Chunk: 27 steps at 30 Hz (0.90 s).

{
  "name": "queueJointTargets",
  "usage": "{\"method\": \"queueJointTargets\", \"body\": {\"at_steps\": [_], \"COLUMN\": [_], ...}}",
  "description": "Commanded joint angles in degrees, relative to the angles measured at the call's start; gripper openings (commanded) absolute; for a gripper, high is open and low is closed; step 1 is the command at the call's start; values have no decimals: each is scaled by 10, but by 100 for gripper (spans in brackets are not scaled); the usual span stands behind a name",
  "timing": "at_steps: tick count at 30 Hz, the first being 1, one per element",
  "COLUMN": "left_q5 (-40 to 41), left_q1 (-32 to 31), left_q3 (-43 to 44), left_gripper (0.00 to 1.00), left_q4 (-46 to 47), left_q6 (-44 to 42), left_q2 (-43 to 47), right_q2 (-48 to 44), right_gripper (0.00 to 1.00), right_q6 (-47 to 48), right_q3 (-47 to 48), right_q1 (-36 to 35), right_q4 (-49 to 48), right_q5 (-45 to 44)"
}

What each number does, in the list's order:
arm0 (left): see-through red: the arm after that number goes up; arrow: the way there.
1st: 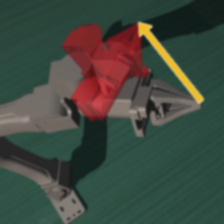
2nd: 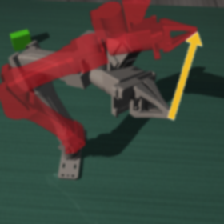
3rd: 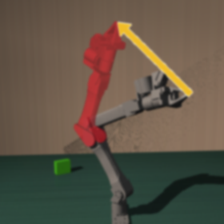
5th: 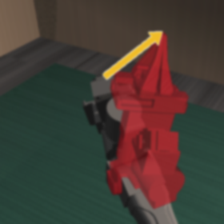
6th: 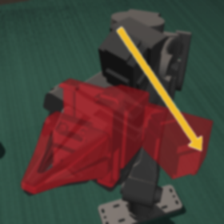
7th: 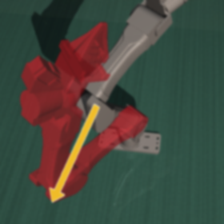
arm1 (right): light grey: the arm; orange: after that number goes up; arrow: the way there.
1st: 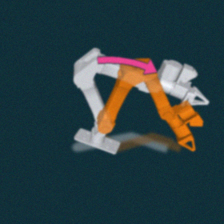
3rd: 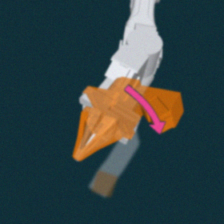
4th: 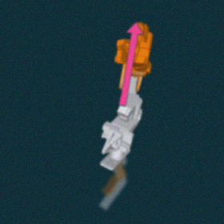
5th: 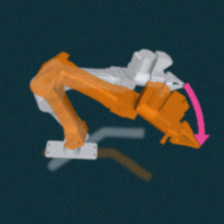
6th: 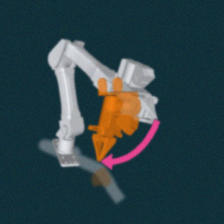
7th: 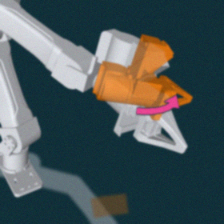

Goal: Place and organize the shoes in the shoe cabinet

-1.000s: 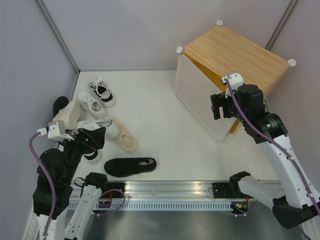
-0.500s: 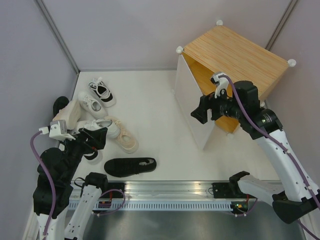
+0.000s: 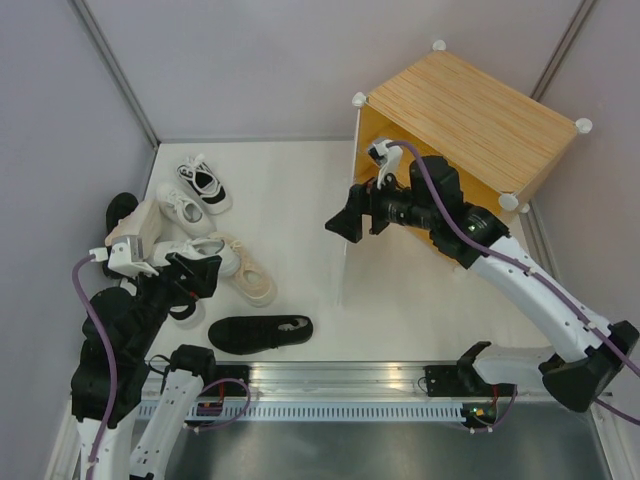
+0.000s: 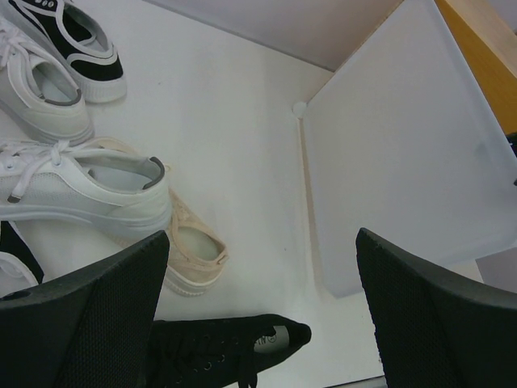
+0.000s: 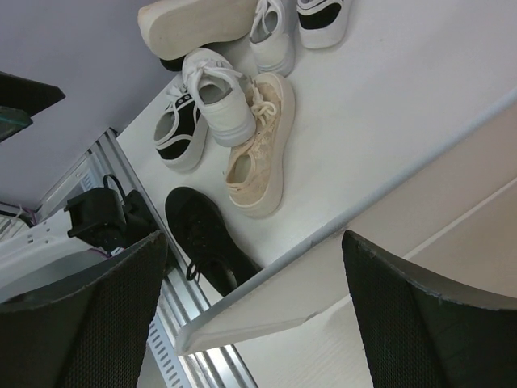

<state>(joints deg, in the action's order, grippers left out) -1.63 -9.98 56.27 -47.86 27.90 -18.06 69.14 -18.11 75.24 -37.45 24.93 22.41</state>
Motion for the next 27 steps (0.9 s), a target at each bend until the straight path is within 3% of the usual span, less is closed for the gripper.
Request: {"method": "queueJointTargets", "body": {"at_steps": [1, 10, 17, 22, 27], "left_q5": [-14, -15, -46, -81, -123], "left_q1": [1, 1, 1, 1, 1], "left_q3": [-2, -4, 0, 10, 40], "left_gripper": [99, 99, 99, 100, 100], "left_q4": [9, 4, 2, 2, 2], "left_q6": [-21, -30, -41, -53, -62], "left_q2": [-9, -12, -25, -50, -85], "right_q2": [28, 116, 167, 210, 241], "right_gripper": [93, 98, 98, 98, 98], "right_q6": [-26, -59, -94, -88, -54], "right_q3": [12, 64, 87, 155, 227], "right_q1": [-27, -66, -68, -68, -68], "right_q4": [-84, -180, -310, -341, -301], "right_q5": [-25, -57, -95, -144, -178]}}
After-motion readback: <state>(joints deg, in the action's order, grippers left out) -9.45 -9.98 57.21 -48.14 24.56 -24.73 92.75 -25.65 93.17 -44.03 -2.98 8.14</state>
